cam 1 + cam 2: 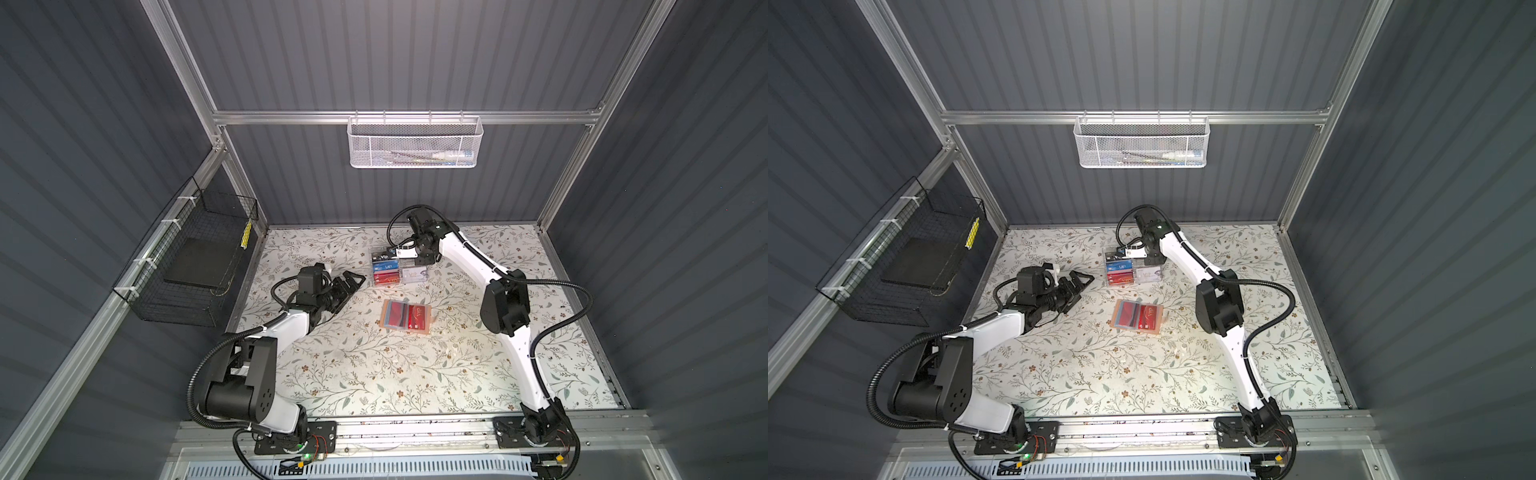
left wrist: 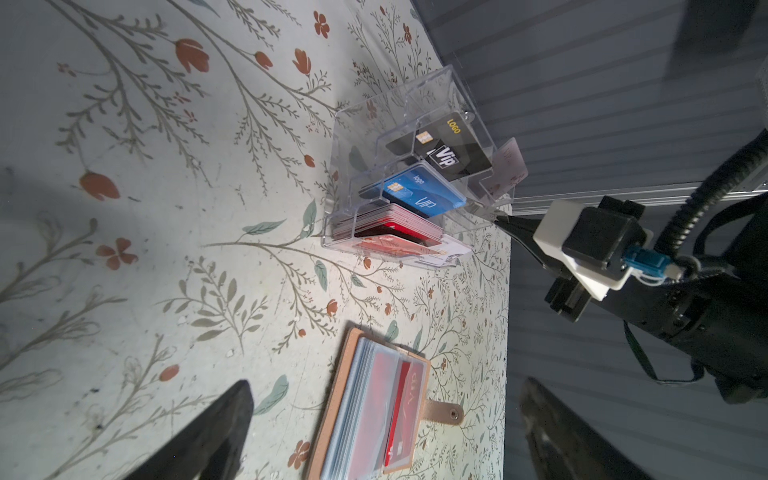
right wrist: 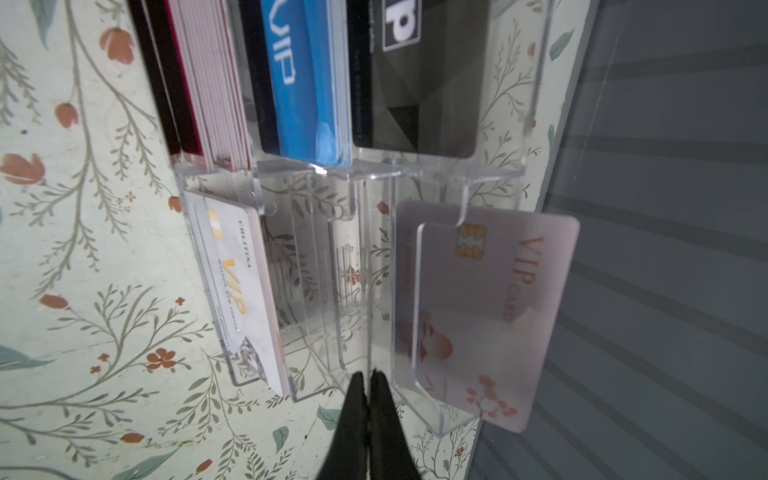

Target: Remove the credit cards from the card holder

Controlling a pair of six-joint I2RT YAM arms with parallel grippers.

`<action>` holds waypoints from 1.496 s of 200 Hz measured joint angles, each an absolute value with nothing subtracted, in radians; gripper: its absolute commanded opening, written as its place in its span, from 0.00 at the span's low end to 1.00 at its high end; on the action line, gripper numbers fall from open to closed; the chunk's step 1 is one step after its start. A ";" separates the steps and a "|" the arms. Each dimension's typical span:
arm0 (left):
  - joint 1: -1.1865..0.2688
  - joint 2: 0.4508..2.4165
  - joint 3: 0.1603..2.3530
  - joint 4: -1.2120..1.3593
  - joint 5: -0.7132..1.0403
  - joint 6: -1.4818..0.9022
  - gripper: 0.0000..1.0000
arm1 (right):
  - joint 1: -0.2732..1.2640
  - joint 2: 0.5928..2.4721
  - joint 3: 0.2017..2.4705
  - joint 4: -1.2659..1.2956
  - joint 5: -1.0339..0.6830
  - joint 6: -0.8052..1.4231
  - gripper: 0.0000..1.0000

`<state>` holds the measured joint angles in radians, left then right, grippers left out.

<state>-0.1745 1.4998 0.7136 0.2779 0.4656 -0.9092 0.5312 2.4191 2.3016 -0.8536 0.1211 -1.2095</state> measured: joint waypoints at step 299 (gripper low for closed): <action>-0.173 1.476 0.704 0.286 0.477 -0.925 1.00 | 0.533 2.215 2.109 -0.713 0.089 -1.062 0.49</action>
